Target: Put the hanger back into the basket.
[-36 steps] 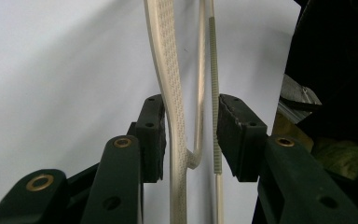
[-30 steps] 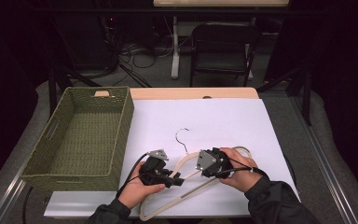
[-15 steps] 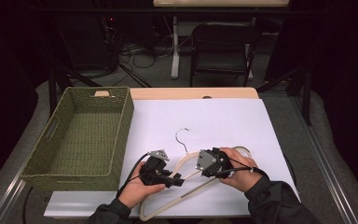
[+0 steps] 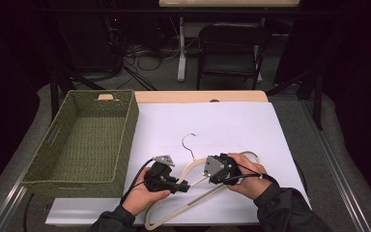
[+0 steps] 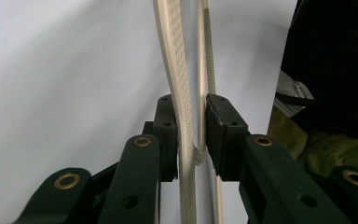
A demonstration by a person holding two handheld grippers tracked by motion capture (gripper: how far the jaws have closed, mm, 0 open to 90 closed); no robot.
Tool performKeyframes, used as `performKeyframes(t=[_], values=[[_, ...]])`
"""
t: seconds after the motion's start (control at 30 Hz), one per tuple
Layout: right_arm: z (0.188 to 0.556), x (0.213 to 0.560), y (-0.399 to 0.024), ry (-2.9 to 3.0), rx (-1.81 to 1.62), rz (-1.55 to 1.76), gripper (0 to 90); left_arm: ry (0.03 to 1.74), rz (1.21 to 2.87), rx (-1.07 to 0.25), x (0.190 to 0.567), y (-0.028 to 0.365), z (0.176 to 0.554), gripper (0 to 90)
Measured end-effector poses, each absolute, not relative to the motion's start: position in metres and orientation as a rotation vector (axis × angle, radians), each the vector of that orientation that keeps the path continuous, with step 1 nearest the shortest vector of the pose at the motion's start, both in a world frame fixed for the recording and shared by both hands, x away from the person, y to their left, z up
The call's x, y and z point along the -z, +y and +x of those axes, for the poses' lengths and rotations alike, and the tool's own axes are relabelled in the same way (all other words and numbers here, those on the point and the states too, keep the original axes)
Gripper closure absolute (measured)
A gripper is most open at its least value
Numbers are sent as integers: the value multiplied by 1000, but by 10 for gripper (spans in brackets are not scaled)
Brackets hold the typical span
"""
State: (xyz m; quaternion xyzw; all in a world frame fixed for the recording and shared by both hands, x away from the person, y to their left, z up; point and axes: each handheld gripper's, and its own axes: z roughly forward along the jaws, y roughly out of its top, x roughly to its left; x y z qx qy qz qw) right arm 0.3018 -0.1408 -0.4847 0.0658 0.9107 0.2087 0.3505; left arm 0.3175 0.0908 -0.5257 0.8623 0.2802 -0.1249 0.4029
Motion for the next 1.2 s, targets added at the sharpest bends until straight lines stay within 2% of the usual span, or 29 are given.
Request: performKeyframes(t=[0.63, 1.2], values=[[302, 486, -141, 2356, -557, 163, 765, 718, 2169, 346, 526, 90, 316, 791], [300, 484, -141, 2350, -551, 157, 762, 784, 2147, 426, 524, 89, 316, 862]])
